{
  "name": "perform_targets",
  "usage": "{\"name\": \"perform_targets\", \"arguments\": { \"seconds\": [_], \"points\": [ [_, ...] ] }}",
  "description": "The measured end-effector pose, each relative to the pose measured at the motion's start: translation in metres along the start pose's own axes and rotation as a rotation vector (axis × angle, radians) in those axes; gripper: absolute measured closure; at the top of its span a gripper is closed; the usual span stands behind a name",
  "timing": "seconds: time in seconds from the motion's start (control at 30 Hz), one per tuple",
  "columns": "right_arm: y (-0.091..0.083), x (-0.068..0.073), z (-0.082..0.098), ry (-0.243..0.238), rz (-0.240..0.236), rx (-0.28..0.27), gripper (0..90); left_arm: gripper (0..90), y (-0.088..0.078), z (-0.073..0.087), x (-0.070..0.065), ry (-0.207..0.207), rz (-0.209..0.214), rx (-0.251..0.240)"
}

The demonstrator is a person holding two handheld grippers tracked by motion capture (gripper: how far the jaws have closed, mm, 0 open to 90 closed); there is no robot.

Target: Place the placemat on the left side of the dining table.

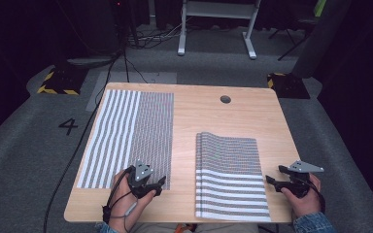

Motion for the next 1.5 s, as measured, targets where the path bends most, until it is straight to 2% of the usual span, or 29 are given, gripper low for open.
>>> {"name": "perform_targets", "arguments": {
  "seconds": [0.17,0.4,0.53,0.73,0.8,0.97,1.1,1.17,1.33,1.37,1.4,1.43,1.5],
  "points": [
    [0.000,0.000,0.000,0.000,0.000,0.002,25.6,28.5,-0.004,-0.004,-0.022,0.049,0.059,-0.005],
    [0.000,0.000,0.000,0.001,-0.002,0.002,25.5,27.6,-0.006,-0.003,-0.050,0.087,0.151,0.004],
    [0.000,0.000,0.000,0.001,-0.002,0.002,25.5,27.3,-0.005,0.001,-0.062,0.110,0.190,0.013],
    [0.000,0.000,0.000,0.001,-0.002,0.002,25.5,27.3,0.005,0.011,-0.074,0.125,0.229,0.037],
    [0.000,0.000,0.000,0.000,-0.001,0.002,25.5,27.4,0.013,0.017,-0.080,0.132,0.282,0.053],
    [0.000,0.000,0.000,0.000,-0.002,0.002,25.5,27.3,0.023,0.027,-0.093,0.182,0.330,0.076],
    [0.000,0.000,0.000,-0.001,-0.002,0.002,25.4,27.2,0.027,0.032,-0.099,0.225,0.320,0.091],
    [0.000,0.000,0.000,-0.001,-0.002,0.002,25.4,27.0,0.028,0.035,-0.102,0.225,0.328,0.099],
    [0.000,0.000,0.000,0.000,-0.002,0.002,25.4,25.3,0.032,0.040,-0.107,0.261,0.315,0.123],
    [0.000,0.000,0.000,-0.001,-0.003,0.002,25.4,25.1,0.032,0.040,-0.108,0.257,0.318,0.121],
    [0.000,0.000,0.000,-0.001,-0.002,0.002,25.4,25.0,0.031,0.042,-0.110,0.246,0.311,0.142],
    [0.000,0.000,0.000,-0.001,-0.002,0.002,25.4,25.2,0.032,0.040,-0.109,0.264,0.311,0.125],
    [0.000,0.000,0.000,-0.001,-0.002,0.002,25.4,24.8,0.033,0.040,-0.109,0.251,0.310,0.119]
  ]
}}
Point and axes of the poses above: each handheld gripper's, and its own axes: y roughly forward along the jaws, z roughly out of its underside, x roughly to its left, the point moved 10 cm from there along y, roughly forward along the jaws, and after that the axes turned 7 degrees about -x, right-handed, at the moved point
